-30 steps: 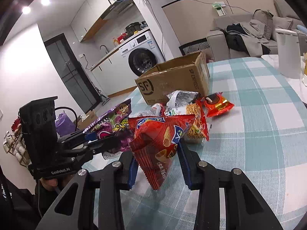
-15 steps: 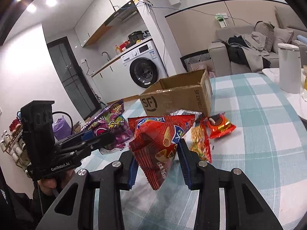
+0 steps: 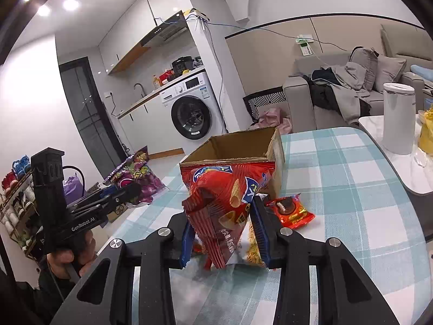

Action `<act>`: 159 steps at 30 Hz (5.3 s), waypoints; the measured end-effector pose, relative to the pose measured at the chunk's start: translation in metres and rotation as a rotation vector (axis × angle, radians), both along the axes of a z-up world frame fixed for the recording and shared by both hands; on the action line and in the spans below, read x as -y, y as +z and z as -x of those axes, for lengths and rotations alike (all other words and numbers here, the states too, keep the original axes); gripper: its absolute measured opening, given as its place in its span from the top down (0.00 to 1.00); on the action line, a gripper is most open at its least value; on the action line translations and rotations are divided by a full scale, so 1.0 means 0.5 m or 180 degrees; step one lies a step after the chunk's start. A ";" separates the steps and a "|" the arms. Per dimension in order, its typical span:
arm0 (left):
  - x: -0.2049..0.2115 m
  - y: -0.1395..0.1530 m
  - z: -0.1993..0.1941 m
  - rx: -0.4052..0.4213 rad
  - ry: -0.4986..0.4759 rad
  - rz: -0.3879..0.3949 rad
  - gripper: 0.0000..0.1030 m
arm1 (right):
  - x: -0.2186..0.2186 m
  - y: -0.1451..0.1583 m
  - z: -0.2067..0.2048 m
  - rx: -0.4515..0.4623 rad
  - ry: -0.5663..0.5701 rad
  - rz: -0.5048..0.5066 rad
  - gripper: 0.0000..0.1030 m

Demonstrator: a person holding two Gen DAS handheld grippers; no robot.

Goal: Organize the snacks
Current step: 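Lift the purple-striped bag with the left gripper while the right gripper carries the red chip bag over the box, then open both grippers to drop the two bags into the cardboard box, then move both grippers back toward the remaining snack pile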

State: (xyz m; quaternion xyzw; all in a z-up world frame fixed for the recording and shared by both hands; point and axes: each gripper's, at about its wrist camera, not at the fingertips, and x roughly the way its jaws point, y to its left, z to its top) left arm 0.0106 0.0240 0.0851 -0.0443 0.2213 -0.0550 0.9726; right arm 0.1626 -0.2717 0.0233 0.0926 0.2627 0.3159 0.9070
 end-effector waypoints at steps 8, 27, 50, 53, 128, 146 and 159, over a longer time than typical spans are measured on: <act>-0.035 0.021 -0.065 0.0002 0.0145 -0.0099 0.58 | -0.003 0.026 -0.038 0.0077 -0.0071 0.0051 0.63; -0.039 0.018 -0.221 -0.0089 0.0150 -0.0065 0.58 | -0.052 0.046 -0.160 0.0056 -0.0086 0.0104 0.62; 0.016 0.011 -0.433 -0.0224 0.0003 -0.0139 0.58 | -0.117 0.009 -0.302 -0.0226 0.0033 0.0086 0.62; 0.026 0.001 -0.458 -0.0255 -0.0020 -0.0151 0.58 | -0.124 -0.002 -0.318 -0.0280 0.0021 0.0076 0.62; -0.010 -0.073 -0.179 -0.0560 0.0328 -0.0171 0.01 | -0.075 -0.065 -0.163 -0.0452 -0.0011 0.0619 0.00; 0.020 -0.098 -0.158 -0.0647 0.0213 -0.0132 0.01 | -0.093 -0.124 -0.140 -0.0603 0.0121 0.0913 0.00; 0.042 -0.140 -0.174 -0.0834 0.0136 -0.0206 0.01 | -0.100 -0.163 -0.155 -0.0873 0.0221 0.0888 0.00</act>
